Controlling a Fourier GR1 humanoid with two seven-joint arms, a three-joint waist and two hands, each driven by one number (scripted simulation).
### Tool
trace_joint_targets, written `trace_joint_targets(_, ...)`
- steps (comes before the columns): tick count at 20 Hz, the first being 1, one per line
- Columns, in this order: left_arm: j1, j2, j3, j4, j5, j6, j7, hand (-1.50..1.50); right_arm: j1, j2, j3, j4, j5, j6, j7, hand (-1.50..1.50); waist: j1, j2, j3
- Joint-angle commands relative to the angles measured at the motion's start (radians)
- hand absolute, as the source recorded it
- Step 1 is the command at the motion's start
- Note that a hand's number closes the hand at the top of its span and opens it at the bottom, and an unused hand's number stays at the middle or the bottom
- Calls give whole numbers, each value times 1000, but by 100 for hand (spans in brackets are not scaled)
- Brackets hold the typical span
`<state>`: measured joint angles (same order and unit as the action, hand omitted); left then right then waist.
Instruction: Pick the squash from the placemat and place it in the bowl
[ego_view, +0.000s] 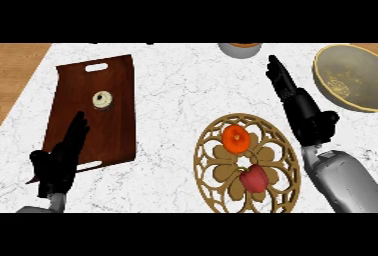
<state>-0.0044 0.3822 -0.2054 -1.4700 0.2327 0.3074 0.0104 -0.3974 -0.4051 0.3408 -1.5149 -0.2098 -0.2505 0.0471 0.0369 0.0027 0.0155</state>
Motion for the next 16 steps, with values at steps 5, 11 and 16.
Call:
trace_joint_targets(5,-68,86,98,-20,-39,29,-14,0,-28,-61,-42,-125,296,-325,130,150,-76,-21,-20)
trace_joint_targets(11,-42,108,128,-32,-21,37,15,0,208,-126,-39,101,493,-532,428,-150,-156,-39,-29)
trace_joint_targets(16,-59,114,114,-53,-9,6,37,0,266,-28,132,36,756,-636,607,-150,-109,-29,-30)
